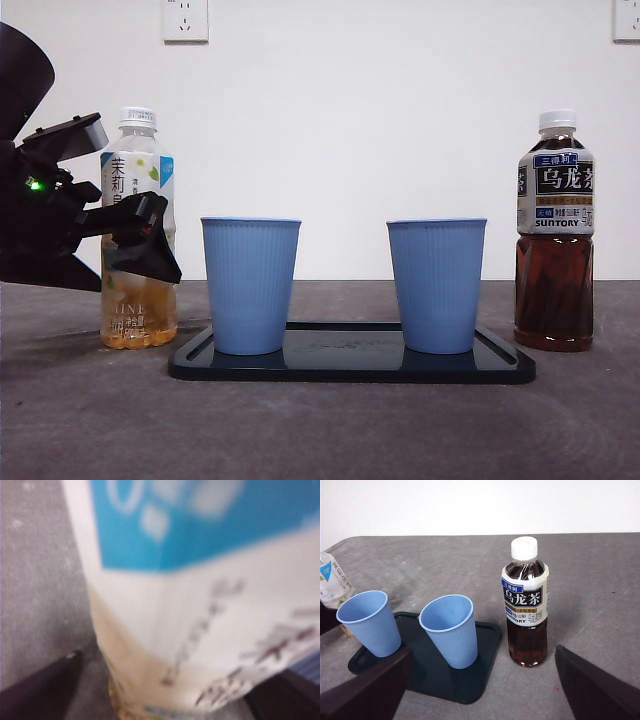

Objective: Pour the drink into the cup

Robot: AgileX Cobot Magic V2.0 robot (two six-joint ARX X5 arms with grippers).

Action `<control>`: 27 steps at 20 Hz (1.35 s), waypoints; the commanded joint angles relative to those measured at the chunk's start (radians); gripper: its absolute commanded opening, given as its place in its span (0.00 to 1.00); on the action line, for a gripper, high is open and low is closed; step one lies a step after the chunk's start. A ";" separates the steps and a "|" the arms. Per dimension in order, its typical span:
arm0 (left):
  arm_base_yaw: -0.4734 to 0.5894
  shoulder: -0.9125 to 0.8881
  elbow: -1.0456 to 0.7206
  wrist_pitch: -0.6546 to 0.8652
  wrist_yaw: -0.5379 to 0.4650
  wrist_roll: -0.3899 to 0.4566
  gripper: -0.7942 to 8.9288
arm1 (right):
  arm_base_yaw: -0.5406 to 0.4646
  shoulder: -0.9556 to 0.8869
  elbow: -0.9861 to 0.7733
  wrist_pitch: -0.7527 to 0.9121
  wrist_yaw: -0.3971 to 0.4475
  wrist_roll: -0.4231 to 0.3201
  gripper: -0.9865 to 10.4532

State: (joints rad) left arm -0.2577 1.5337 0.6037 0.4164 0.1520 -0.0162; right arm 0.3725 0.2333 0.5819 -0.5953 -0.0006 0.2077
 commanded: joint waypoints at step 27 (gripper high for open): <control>-0.104 -0.257 0.463 -0.932 -0.538 0.777 0.30 | 0.005 -0.001 0.014 -0.013 -0.003 -0.013 0.48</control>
State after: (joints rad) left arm -0.3557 1.2812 1.0275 -0.5503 -0.3691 0.6842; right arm 0.3725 0.2333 0.5819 -0.6167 -0.0032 0.2054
